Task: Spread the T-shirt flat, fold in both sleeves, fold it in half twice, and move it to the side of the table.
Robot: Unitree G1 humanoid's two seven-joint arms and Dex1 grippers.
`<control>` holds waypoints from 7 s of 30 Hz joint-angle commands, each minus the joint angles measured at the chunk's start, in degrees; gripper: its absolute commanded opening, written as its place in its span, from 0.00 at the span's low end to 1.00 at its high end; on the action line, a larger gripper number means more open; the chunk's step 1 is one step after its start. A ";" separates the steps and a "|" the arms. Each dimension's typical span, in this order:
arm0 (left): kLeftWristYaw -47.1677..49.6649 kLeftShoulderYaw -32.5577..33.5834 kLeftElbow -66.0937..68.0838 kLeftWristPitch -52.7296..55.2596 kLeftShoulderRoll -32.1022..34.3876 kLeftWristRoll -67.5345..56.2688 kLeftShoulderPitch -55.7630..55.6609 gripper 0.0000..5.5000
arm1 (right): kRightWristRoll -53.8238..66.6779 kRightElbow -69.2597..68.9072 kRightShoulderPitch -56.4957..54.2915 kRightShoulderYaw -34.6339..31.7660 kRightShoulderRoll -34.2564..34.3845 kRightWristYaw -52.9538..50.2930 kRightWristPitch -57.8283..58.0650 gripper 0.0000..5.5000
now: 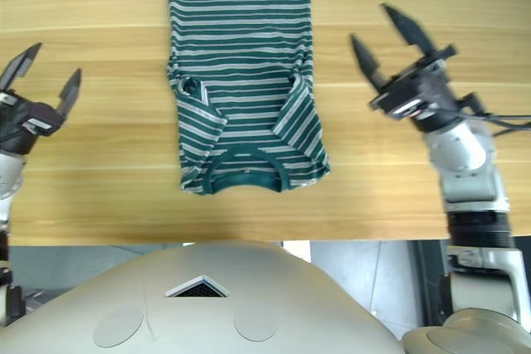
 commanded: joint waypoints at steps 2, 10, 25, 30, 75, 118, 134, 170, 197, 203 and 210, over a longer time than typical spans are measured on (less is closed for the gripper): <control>-12.44 -14.12 -3.35 2.75 1.50 6.36 7.04 0.54 | -17.77 5.42 9.53 4.51 -2.86 0.49 2.98 0.41; -25.79 -24.21 -15.93 9.10 5.26 0.75 12.41 0.54 | -26.37 -1.75 16.32 7.72 -6.48 4.09 5.41 0.41; -30.33 -33.36 -13.00 6.86 5.76 -3.49 4.55 0.54 | -20.37 -6.71 17.50 13.93 -7.84 10.94 5.19 0.41; -29.33 -33.89 -10.68 6.21 6.08 -3.18 3.25 0.45 | -19.91 -6.91 17.58 13.73 -8.33 11.27 4.90 0.41; -18.52 -16.99 -27.96 7.98 1.98 -20.99 14.12 0.00 | 2.78 -20.89 23.73 3.81 -6.01 14.55 5.06 0.00; 0.11 -17.78 49.86 8.21 -24.38 -10.06 -43.69 0.15 | -24.72 66.77 -55.29 25.27 35.74 -18.59 17.26 0.23; 11.12 -12.37 61.01 22.58 -24.40 -11.89 -54.08 0.62 | -29.37 62.62 -52.88 31.25 40.52 -25.69 12.36 0.51; 8.20 -20.40 48.10 -5.50 -21.94 -4.65 -48.00 0.84 | 6.15 -10.06 -13.70 27.13 -1.58 -7.39 0.40 0.51; -5.07 -40.82 41.16 -6.88 -14.02 7.74 -32.26 0.84 | -14.89 16.35 -18.73 12.46 8.27 -7.16 7.34 0.51; -4.23 -38.74 35.51 -7.04 -13.98 2.78 -26.02 0.84 | -17.86 10.42 -9.92 18.87 4.80 0.28 -0.36 0.51; 0.43 -37.21 33.48 0.39 -20.83 0.94 -23.93 0.84 | -30.87 -7.83 -2.88 22.96 11.64 -1.57 3.28 0.51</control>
